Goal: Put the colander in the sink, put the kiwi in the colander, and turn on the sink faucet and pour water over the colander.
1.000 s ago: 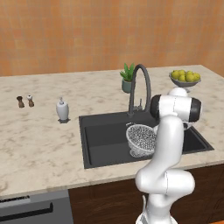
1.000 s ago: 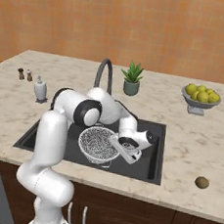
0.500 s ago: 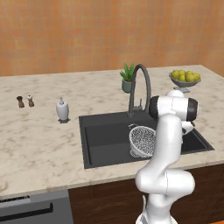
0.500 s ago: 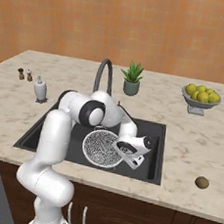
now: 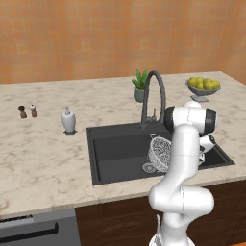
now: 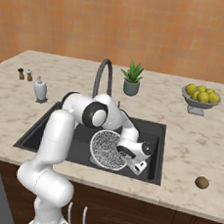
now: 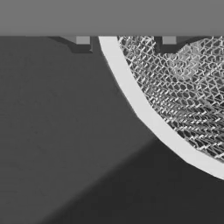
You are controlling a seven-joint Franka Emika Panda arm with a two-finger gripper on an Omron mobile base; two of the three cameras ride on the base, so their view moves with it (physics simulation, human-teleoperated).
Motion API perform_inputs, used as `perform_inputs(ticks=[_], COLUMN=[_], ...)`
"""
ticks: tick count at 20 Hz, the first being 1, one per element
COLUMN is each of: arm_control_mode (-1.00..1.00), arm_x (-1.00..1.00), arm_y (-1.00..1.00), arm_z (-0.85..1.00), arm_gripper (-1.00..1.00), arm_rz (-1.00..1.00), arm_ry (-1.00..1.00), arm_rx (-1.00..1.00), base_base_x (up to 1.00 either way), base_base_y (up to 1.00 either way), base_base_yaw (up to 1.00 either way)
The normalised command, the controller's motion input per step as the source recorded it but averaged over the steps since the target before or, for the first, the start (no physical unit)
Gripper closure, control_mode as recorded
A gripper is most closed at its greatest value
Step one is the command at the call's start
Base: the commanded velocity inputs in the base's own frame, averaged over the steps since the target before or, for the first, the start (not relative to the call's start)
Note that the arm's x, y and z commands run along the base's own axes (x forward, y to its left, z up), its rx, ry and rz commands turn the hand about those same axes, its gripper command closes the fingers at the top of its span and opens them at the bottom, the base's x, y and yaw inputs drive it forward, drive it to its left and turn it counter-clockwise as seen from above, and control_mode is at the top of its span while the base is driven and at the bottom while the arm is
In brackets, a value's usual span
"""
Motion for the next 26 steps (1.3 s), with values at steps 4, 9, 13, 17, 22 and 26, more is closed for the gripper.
perform_inputs(ticks=[4,9,13,17,22,26], arm_control_mode=[-1.0,-1.0,-1.0,-1.0,-1.0,-1.0], arm_x=[-0.15,-0.2,-0.32,-0.4,-0.38,-0.58], arm_y=[-0.23,-0.16,-0.06,-0.31,-0.46,-0.51], arm_z=[0.52,0.68,0.7,1.0,1.0,0.84], arm_gripper=[-1.0,-1.0,-1.0,-1.0,-1.0,-1.0], arm_rz=[-0.04,-0.01,0.0,0.01,0.0,0.0], arm_ry=[0.03,0.02,0.02,0.01,0.0,-0.01], arm_rx=[0.0,0.0,0.0,0.02,0.0,-0.03], base_base_x=[0.0,0.0,0.0,0.0,0.0,0.0], base_base_y=[0.0,0.0,0.0,0.0,0.0,0.0], base_base_yaw=[0.0,0.0,0.0,0.0,0.0,0.0])
